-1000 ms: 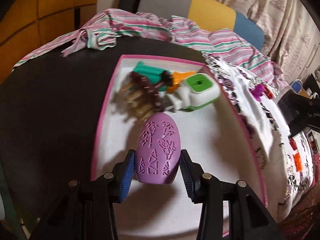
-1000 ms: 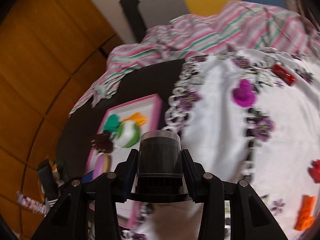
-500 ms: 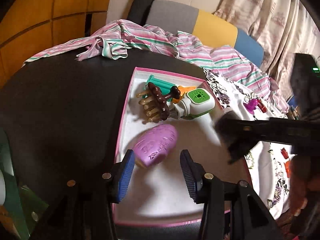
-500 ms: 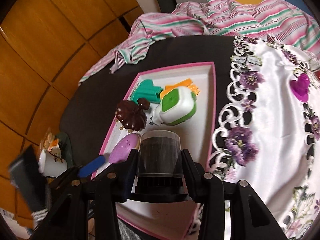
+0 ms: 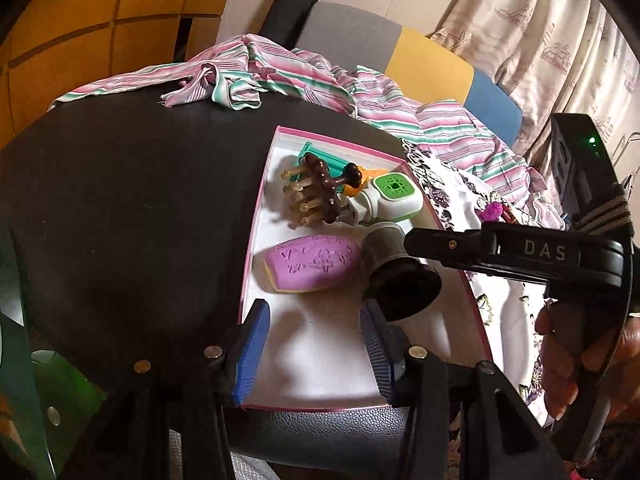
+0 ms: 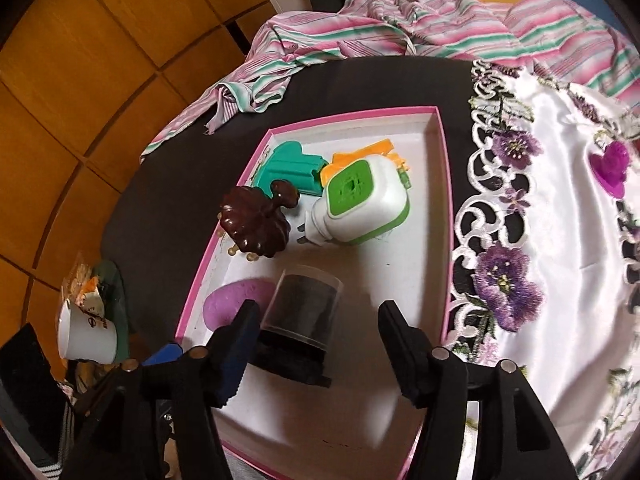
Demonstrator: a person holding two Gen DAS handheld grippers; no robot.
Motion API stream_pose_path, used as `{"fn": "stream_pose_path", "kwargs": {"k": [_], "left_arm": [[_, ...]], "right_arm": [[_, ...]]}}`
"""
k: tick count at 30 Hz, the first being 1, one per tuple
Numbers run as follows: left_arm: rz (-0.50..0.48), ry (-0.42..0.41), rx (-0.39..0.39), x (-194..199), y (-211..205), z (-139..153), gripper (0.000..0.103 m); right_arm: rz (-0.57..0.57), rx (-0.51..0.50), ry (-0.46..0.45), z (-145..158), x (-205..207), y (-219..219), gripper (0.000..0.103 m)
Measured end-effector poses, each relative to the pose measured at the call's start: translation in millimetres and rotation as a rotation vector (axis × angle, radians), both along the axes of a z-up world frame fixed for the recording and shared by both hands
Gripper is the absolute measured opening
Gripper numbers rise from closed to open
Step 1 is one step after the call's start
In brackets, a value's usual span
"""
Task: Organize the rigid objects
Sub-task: 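Lower the black cup into the pink tray and open the right gripper, then move the right gripper to the orange block stack while the left gripper nears the red puzzle piece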
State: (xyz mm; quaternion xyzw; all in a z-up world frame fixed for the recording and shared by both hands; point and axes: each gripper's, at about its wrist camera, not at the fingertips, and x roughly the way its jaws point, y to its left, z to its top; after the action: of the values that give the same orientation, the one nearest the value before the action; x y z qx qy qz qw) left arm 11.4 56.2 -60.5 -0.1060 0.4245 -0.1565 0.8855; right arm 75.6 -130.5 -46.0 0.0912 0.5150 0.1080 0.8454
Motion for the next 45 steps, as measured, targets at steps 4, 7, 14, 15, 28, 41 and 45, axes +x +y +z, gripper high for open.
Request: {"fn": "stream_pose_path", "kwargs": {"k": [4,7,14,15,28,41,45], "left_arm": [[0.013,-0.006,0.003,-3.8,1.5,1.2,0.047],[0.03,-0.005,-0.005,-3.9,6.7,1.3,0.047],[0.036,0.0,-0.023,-3.9,8.9,2.7,0.047],[0.034,-0.003,-0.021,-4.7,8.1,3.9,0.047],[0.021,0.006,-0.038,-5.6,4.0,6.9,0.047],[-0.151,-0.016,-0.062,-13.7,-52.2,21.5,0.047],[-0.203,-0.021,-0.062,-17.8,-70.6,26.8,0.047]], "right_arm": [[0.031,-0.013,-0.012,8.5,-16.0,3.9,0.063],[0.068,-0.028,-0.017,10.7,-29.7,11.1,0.063],[0.116,-0.112,0.025,-7.2,-26.2,23.8,0.029],[0.103,-0.114,0.025,-9.9,-22.7,22.6,0.029],[0.035,-0.074,-0.036,7.6,-13.8,-0.3,0.043],[-0.156,-0.088,-0.103,39.0,-46.4,-81.4,0.052],[-0.26,-0.122,-0.077,42.4,-58.3,-119.4,0.052]]}}
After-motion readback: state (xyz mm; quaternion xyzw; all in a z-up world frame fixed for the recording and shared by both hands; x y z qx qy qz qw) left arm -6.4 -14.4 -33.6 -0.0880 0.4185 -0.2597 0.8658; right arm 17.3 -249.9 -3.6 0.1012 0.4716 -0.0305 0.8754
